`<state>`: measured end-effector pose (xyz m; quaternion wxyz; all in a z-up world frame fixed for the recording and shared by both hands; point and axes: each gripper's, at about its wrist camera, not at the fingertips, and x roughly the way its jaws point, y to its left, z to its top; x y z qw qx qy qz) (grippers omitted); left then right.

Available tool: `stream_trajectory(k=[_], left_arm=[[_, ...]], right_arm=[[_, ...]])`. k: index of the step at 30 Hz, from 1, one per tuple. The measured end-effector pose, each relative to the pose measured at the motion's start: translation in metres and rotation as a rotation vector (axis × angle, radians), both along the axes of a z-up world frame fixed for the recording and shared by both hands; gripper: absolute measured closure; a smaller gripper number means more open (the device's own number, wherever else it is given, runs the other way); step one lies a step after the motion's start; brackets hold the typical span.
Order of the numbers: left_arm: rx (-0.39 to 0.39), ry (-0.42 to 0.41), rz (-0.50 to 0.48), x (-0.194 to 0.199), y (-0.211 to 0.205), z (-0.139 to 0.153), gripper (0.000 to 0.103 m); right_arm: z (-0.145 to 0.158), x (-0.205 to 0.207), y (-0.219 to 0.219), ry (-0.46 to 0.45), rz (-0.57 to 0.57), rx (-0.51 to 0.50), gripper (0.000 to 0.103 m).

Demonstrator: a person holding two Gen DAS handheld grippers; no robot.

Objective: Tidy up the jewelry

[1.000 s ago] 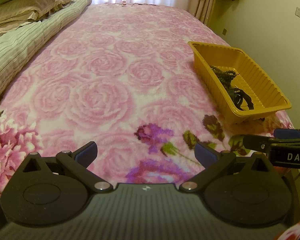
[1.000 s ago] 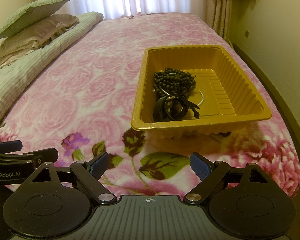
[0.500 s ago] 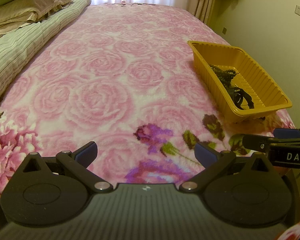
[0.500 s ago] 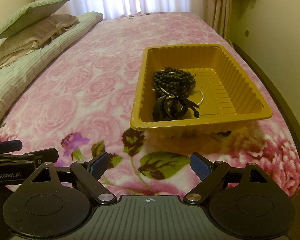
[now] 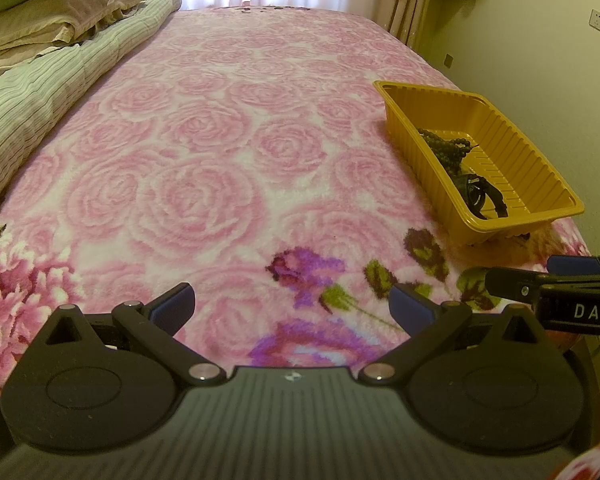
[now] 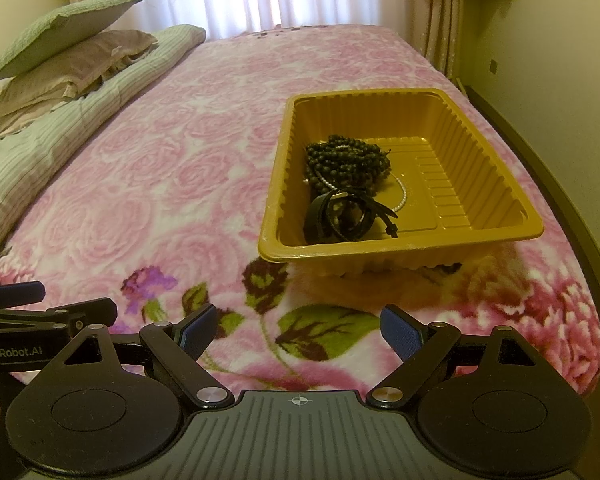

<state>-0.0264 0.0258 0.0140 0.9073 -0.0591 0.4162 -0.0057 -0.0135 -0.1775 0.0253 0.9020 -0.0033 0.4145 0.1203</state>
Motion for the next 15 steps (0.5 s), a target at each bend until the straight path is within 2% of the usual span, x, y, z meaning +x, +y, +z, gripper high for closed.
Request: stream_trajectory(k=[15], left_arm=[[0.002, -0.004, -0.005, 0.0019, -0.0006, 0.0018, 0.0]], right_arm=[[0.0014, 0.0009, 0.0006, -0.002, 0.002, -0.002, 0.015]])
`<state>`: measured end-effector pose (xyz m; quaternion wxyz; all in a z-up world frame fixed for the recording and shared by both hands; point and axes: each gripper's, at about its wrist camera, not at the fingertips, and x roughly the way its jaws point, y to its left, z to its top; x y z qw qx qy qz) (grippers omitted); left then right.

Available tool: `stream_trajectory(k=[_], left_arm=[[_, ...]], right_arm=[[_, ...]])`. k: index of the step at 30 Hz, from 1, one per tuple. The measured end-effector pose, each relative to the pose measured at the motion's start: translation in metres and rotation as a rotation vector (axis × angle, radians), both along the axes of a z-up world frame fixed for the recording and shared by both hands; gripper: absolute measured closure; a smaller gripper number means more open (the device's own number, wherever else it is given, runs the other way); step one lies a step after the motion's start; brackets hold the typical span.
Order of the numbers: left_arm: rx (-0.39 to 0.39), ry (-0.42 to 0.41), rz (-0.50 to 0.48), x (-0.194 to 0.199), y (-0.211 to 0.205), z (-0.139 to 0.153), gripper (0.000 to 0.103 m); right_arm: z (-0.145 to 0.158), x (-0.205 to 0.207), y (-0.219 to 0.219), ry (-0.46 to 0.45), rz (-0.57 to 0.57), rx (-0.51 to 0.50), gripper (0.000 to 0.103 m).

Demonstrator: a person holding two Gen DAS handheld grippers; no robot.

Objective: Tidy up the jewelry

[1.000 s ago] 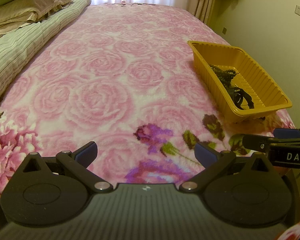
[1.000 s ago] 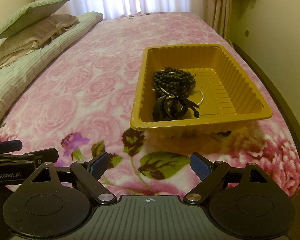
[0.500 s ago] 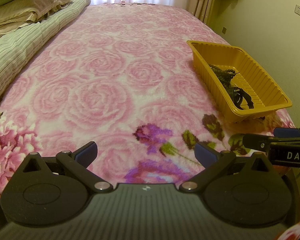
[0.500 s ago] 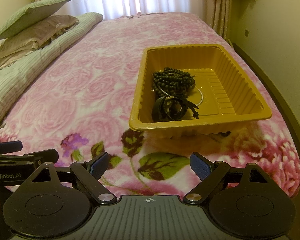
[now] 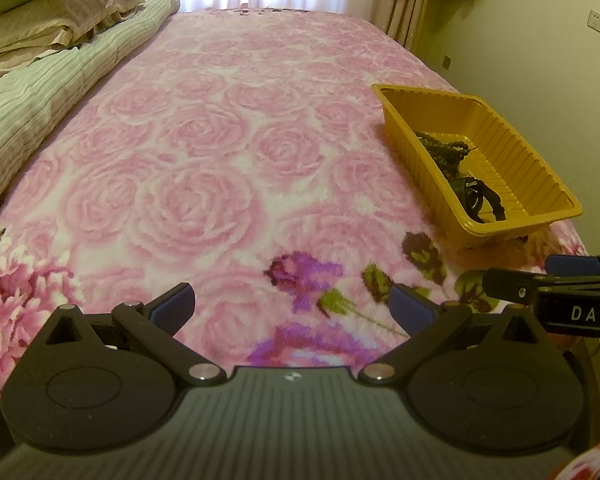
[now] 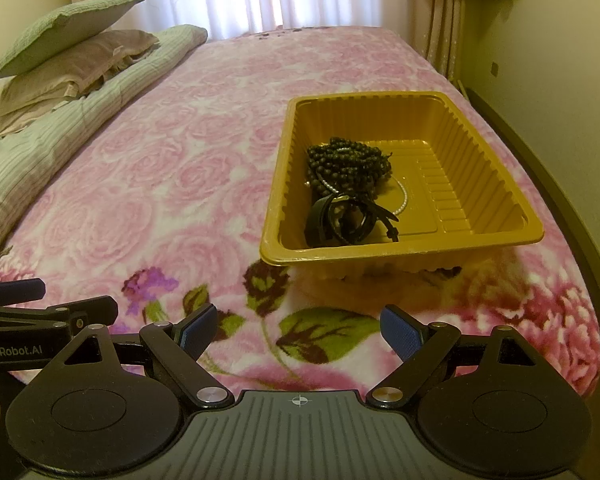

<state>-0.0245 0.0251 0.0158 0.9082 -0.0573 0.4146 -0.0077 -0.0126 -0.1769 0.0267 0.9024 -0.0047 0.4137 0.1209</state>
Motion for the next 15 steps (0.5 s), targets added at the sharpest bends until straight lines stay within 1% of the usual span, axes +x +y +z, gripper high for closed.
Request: stream_trajectory(k=[8, 10, 15], left_arm=[[-0.001, 0.0, -0.005, 0.0018, 0.0012, 0.0004, 0.0], [0.001, -0.011, 0.0, 0.0015, 0.0017, 0.001, 0.0], [-0.028, -0.037, -0.001, 0.0012, 0.0053, 0.0021, 0.0]], right_arm=[[0.0006, 0.0003, 0.0, -0.001, 0.0, 0.001, 0.015], [0.0007, 0.0006, -0.0002, 0.0, 0.0, 0.001, 0.015], [0.0021, 0.0012, 0.0001, -0.005, -0.002, 0.004, 0.015]])
